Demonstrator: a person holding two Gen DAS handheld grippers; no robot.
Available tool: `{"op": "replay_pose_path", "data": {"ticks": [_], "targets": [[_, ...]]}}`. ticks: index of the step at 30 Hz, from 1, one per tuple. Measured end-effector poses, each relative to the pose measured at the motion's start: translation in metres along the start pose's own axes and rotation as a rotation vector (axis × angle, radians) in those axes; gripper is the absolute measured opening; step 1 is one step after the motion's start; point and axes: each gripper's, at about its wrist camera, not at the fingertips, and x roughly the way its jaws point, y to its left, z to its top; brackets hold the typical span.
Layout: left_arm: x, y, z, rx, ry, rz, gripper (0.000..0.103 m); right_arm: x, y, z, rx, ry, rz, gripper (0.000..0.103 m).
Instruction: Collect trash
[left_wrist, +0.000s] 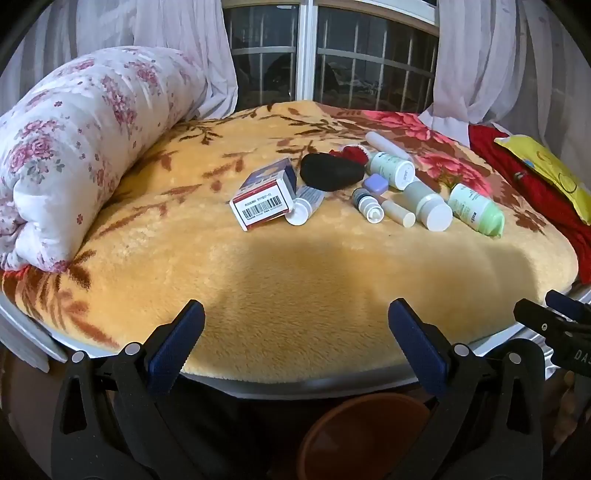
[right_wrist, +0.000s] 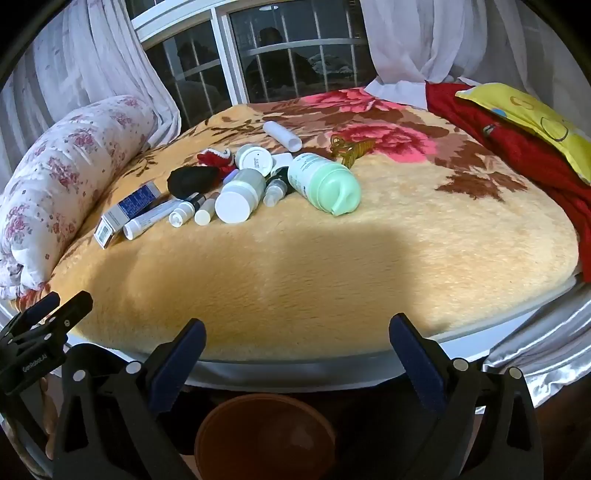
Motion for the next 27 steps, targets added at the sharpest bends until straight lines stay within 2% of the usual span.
{"op": "replay_pose_path", "data": {"ticks": [18, 20, 27], "targets": [[-0.01, 0.003, -0.01, -0.009, -0.003, -0.006, 0.098, -0.001, 0.001, -0.001, -0.01, -0.001, -0.002, 0.098], [0.003, 0.005, -0.004, -0.001, 0.006, -0.004, 0.098, -0.001, 0.001, -0.001, -0.011, -0.002, -0.004, 0.098], [0.003, 0.004, -0.005, -0.002, 0.006, 0.0, 0.098, 0.0, 0.002, -0.002, -0.012, 0.002, -0.005, 0.098]]}}
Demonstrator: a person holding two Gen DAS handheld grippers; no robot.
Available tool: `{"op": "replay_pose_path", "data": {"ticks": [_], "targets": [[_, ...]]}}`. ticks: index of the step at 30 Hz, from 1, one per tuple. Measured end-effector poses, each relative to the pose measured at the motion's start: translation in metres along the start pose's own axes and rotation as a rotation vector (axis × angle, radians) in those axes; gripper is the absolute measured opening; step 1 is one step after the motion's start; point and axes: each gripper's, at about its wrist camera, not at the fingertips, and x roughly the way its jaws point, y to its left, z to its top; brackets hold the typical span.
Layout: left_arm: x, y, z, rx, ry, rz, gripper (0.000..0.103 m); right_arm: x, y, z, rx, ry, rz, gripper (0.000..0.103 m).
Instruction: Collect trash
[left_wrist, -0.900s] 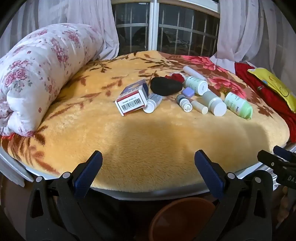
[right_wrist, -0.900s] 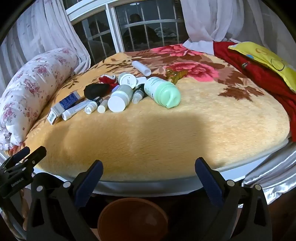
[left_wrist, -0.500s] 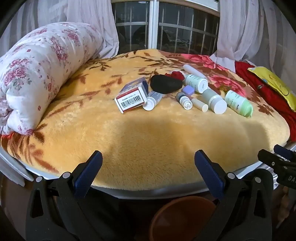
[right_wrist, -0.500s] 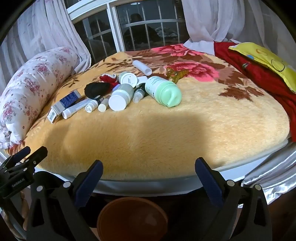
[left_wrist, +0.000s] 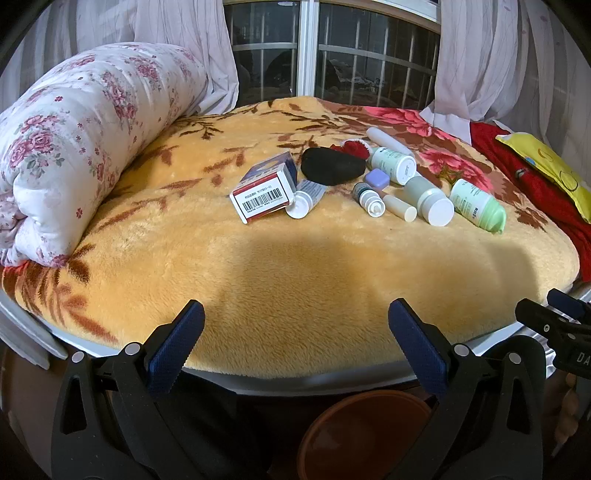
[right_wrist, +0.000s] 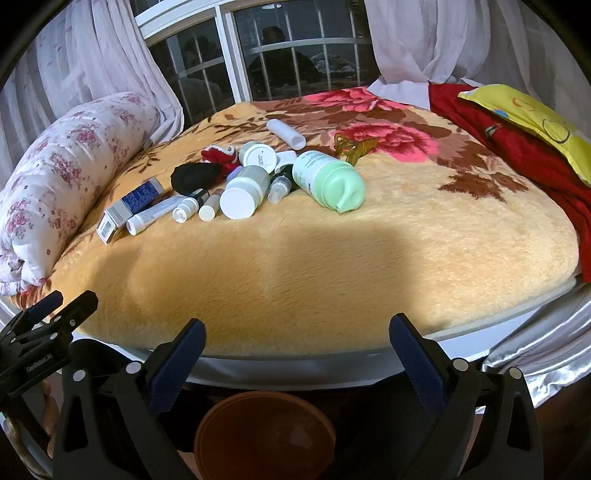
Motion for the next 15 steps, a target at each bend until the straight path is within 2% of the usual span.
{"op": "replay_pose_path", "data": {"ticks": [15], "targets": [[0.0003, -0.0006, -0.0012, 0.001, 0.002, 0.002, 0.098, -0.0009, -0.0006, -0.0001, 0.002, 0.001, 0.004, 0.098]]}}
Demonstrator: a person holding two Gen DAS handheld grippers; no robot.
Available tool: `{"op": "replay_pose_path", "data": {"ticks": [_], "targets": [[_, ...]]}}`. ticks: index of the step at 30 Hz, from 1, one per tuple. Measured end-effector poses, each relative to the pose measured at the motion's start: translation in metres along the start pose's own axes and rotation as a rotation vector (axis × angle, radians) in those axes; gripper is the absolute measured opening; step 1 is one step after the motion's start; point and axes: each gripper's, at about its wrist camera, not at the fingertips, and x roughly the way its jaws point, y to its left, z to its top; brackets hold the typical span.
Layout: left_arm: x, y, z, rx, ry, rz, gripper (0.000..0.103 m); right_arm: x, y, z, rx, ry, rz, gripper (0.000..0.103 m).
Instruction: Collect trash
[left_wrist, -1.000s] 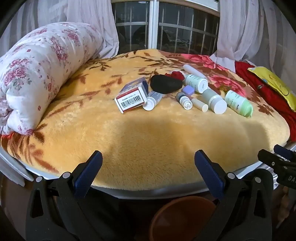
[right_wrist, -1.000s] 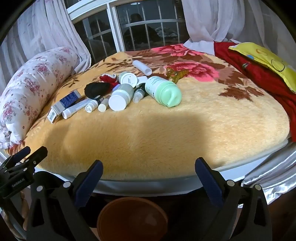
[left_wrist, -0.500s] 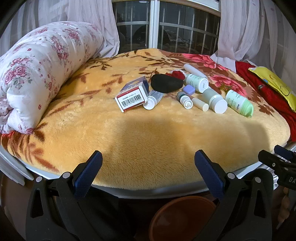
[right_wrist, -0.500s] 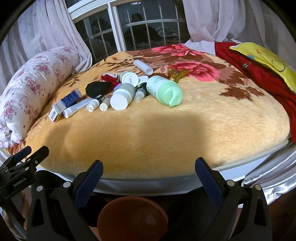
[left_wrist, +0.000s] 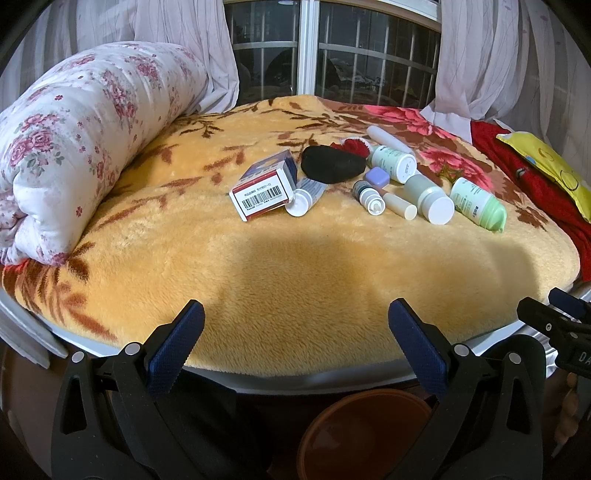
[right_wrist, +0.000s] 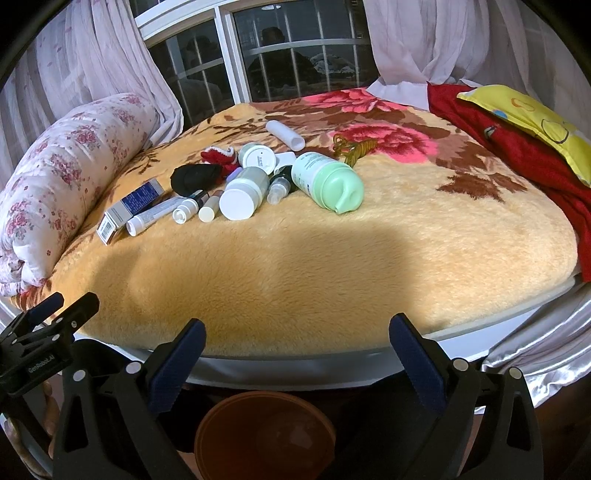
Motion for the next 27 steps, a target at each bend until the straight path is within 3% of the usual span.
{"op": "replay_pose_path", "data": {"ticks": [27], "targets": [[0.016, 0.004, 0.006, -0.019, 0.054, -0.011, 0.098, 0.01, -0.002, 0.014, -0.016, 0.013, -0.003, 0.098]]}}
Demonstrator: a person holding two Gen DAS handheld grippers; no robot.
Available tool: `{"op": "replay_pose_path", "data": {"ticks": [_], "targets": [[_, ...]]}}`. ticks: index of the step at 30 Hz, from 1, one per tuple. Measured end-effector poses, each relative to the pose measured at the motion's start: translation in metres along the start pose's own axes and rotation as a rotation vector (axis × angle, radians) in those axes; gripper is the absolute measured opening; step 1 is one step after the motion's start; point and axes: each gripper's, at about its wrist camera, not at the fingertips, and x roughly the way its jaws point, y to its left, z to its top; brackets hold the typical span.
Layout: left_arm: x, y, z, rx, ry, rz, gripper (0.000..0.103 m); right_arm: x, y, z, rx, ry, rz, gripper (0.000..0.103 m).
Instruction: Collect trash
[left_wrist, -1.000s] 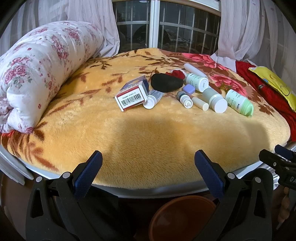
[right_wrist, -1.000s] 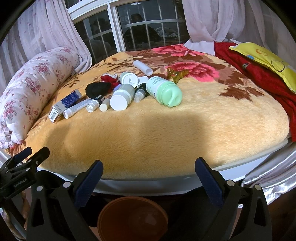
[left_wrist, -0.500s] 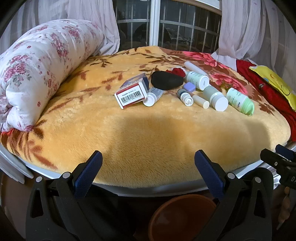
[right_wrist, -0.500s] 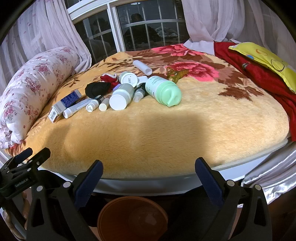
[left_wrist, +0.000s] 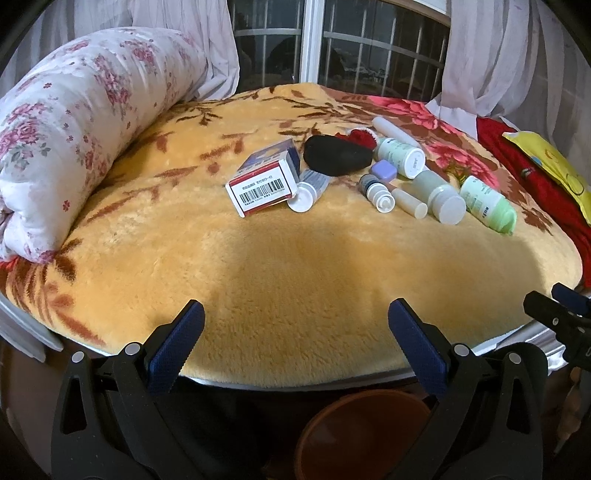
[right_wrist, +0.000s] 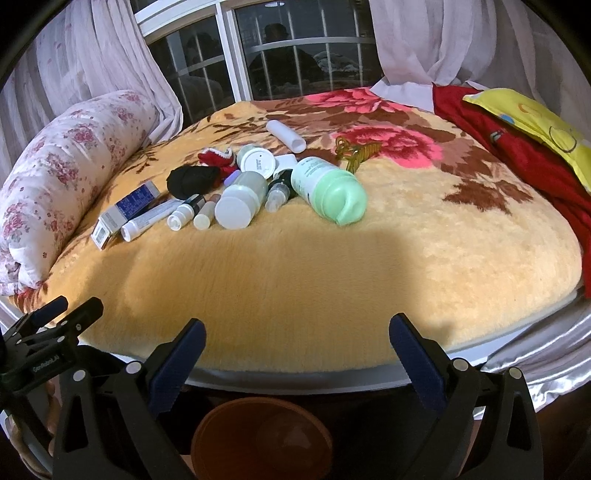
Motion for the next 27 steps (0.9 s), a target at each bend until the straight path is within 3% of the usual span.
{"op": "replay_pose_path", "data": {"ticks": [27], "targets": [[0.035, 0.004, 0.044, -0.008, 0.042, -0.009, 0.098, 0.056, -0.015, 0.08, -0.035, 0.001, -0.048, 0.098]]}}
